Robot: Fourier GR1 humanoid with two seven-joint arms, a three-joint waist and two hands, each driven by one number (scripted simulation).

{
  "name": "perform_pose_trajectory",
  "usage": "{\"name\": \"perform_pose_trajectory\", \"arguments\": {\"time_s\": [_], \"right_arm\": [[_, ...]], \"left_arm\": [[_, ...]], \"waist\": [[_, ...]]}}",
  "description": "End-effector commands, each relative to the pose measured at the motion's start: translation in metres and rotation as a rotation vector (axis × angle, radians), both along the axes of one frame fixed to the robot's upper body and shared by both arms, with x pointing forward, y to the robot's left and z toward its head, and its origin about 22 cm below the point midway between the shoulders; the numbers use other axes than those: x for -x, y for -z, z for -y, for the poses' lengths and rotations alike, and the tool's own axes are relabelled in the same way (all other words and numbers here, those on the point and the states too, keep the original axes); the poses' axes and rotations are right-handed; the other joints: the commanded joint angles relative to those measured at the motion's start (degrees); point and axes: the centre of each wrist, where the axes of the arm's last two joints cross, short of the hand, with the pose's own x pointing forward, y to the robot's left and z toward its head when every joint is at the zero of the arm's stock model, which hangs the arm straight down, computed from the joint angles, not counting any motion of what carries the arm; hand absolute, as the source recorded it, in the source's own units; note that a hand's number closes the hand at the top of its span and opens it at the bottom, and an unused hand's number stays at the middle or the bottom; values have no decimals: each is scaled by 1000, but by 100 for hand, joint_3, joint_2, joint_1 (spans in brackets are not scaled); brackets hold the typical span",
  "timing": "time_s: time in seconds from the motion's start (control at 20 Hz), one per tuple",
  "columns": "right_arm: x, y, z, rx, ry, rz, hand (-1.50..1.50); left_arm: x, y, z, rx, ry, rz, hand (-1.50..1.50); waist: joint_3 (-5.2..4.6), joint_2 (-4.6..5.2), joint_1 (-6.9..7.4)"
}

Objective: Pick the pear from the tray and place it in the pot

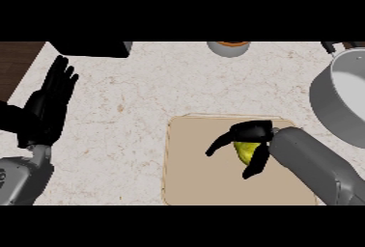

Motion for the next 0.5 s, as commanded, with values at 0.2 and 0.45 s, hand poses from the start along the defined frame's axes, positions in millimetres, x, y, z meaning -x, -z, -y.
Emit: {"name": "perform_pose_trajectory", "arguments": {"time_s": [0.2,0.45], "right_arm": [[-4,11,-5,-169,-189,-97,150],[4,27,3,-161,-218,-96,150]], "left_arm": [[-3,5,5,-5,-6,-1,0],[5,5,-1,-21,-3,-8,0]], "waist": [[-6,-18,-73],[-4,-22,-32]]}}
